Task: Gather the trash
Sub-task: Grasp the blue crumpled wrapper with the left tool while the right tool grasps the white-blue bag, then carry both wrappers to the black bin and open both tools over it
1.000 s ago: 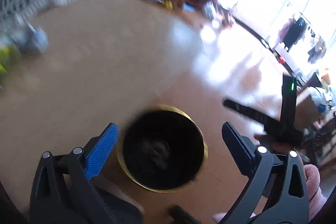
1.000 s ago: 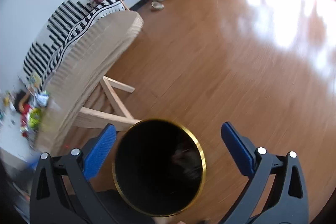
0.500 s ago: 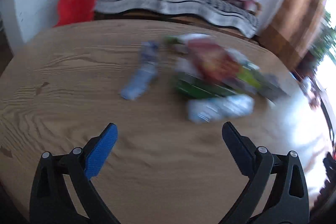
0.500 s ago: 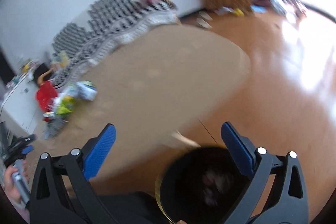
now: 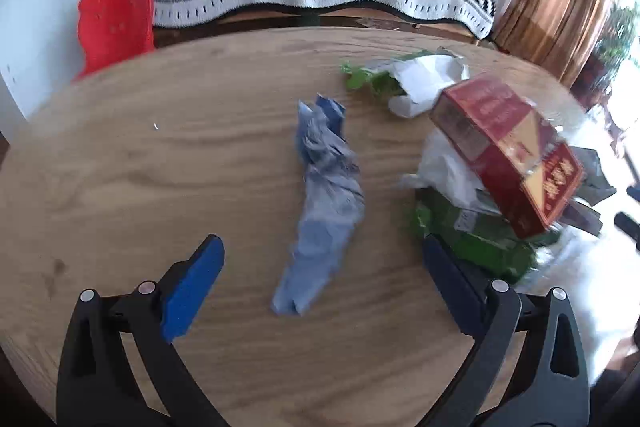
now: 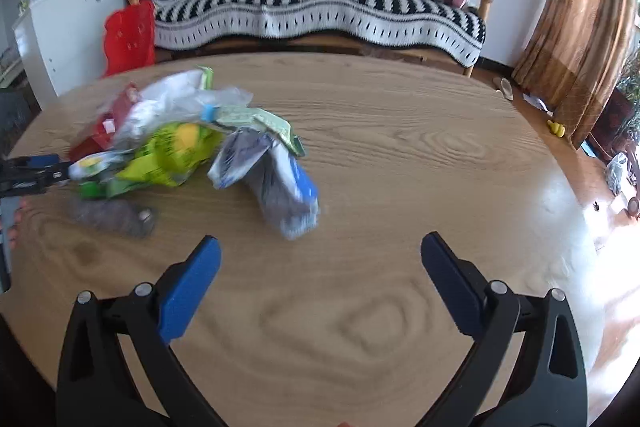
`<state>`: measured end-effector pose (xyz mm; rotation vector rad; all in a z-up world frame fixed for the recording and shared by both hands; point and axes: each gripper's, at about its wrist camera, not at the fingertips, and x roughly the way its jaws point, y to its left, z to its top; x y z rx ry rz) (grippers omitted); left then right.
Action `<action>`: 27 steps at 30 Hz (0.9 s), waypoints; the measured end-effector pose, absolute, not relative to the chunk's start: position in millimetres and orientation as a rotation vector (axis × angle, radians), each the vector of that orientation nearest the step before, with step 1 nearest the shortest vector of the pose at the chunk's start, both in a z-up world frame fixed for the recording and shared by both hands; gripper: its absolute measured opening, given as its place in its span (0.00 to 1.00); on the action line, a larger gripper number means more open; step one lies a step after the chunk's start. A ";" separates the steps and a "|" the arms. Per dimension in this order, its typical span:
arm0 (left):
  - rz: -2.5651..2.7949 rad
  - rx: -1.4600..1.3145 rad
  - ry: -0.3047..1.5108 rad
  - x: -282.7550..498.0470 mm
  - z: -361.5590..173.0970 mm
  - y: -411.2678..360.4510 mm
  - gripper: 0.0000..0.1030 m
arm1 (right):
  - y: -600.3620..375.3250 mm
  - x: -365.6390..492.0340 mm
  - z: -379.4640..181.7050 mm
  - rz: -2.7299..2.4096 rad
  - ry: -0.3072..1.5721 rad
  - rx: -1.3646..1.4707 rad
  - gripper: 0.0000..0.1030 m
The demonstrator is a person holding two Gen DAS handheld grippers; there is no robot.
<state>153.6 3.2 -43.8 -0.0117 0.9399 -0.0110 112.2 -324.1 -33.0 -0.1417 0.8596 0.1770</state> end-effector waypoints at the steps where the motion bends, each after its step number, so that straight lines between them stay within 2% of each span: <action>1: 0.007 0.009 0.935 153.8 -42.8 5.0 0.94 | -318.6 123.1 -35.8 0.175 0.870 -0.158 0.94; 7: -0.026 0.052 0.963 168.4 -54.9 6.9 0.94 | -294.9 169.5 -47.6 0.176 0.896 -0.178 0.94; 12: -0.040 0.054 0.943 174.4 -56.3 7.7 0.94 | -288.2 174.4 -58.6 0.168 0.872 -0.093 0.94; 14: -0.051 0.055 0.943 173.1 -57.2 8.0 0.94 | -286.8 174.4 -58.9 0.195 0.873 -0.074 0.84; 15: -0.056 0.055 0.943 172.5 -57.3 8.2 0.92 | -287.2 174.3 -57.7 0.201 0.870 -0.059 0.69; 16: -0.061 0.057 0.938 171.1 -56.6 7.9 0.87 | -288.0 173.4 -56.4 0.212 0.872 -0.045 0.51; 17: -0.073 0.067 0.920 169.3 -53.2 6.1 0.64 | -288.3 172.1 -55.8 0.221 0.872 -0.035 0.42; 18: -0.082 0.070 0.915 167.5 -50.3 4.3 0.33 | -288.6 169.0 -55.8 0.213 0.868 -0.042 0.33; 19: -0.093 0.061 0.914 166.2 -48.8 3.6 0.27 | -289.0 165.5 -55.7 0.212 0.863 -0.051 0.32; 22: -0.140 0.005 0.924 162.2 -47.7 2.7 0.27 | -294.5 150.7 -54.2 0.201 0.837 -0.032 0.26; 27: -0.168 -0.028 0.917 152.7 -42.0 -2.1 0.26 | -311.5 123.4 -41.5 0.181 0.767 0.108 0.25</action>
